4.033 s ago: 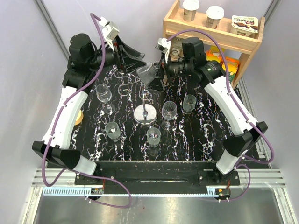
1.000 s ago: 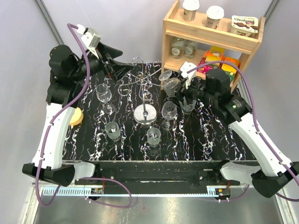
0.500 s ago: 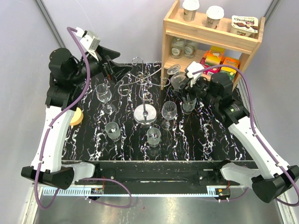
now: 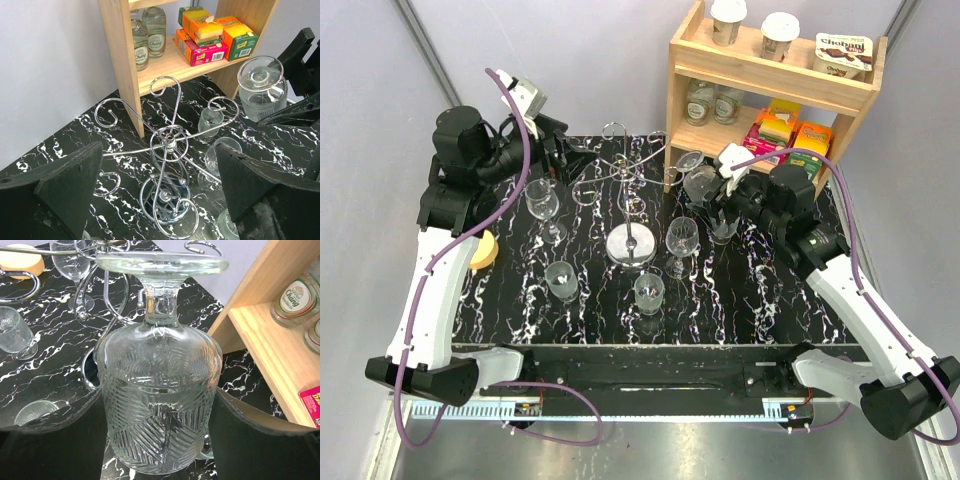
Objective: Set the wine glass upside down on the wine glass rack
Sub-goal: Turn the wine glass upside down at the wine rack.
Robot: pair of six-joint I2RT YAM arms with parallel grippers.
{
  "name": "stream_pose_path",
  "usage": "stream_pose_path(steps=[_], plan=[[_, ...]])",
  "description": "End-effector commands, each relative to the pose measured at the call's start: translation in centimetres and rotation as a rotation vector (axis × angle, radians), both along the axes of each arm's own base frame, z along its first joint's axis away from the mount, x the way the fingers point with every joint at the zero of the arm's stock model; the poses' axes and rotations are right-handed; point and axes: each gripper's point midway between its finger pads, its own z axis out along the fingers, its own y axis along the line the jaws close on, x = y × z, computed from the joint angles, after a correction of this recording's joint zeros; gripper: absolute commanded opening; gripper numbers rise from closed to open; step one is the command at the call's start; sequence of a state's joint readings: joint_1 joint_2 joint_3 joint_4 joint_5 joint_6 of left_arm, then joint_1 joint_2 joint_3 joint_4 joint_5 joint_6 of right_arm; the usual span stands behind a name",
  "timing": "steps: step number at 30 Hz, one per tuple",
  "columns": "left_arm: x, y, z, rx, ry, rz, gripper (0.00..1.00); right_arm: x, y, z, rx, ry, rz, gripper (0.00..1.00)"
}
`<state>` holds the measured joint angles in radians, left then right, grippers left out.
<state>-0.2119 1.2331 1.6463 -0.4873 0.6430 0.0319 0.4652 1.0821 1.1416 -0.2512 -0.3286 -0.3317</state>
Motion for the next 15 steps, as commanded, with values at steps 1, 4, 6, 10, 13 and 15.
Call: stream_pose_path(steps=[1, 4, 6, 10, 13, 15], plan=[[0.3, -0.2, -0.2, 0.003, -0.025, -0.020, 0.99, -0.2, 0.8, 3.9, 0.084, -0.115, 0.046, 0.00], [0.3, -0.8, -0.5, -0.010, -0.016, -0.053, 0.99, -1.2, 1.7, 3.6, 0.104, -0.087, 0.113, 0.00], [0.3, -0.9, -0.4, -0.020, -0.023, -0.059, 0.99, -1.9, 2.2, 3.4, 0.117, -0.069, 0.152, 0.00], [0.5, -1.0, -0.1, -0.035, -0.044, -0.058, 0.99, -2.8, 3.3, 1.9, 0.137, -0.033, 0.228, 0.00], [0.6, -1.1, 0.1, -0.037, -0.056, -0.062, 0.99, -3.3, 4.1, 1.1, 0.173, -0.012, 0.282, 0.00], [0.5, -1.2, 0.1, -0.057, -0.035, -0.059, 0.99, -3.5, 4.7, 1.3, 0.202, -0.031, 0.314, 0.00]])
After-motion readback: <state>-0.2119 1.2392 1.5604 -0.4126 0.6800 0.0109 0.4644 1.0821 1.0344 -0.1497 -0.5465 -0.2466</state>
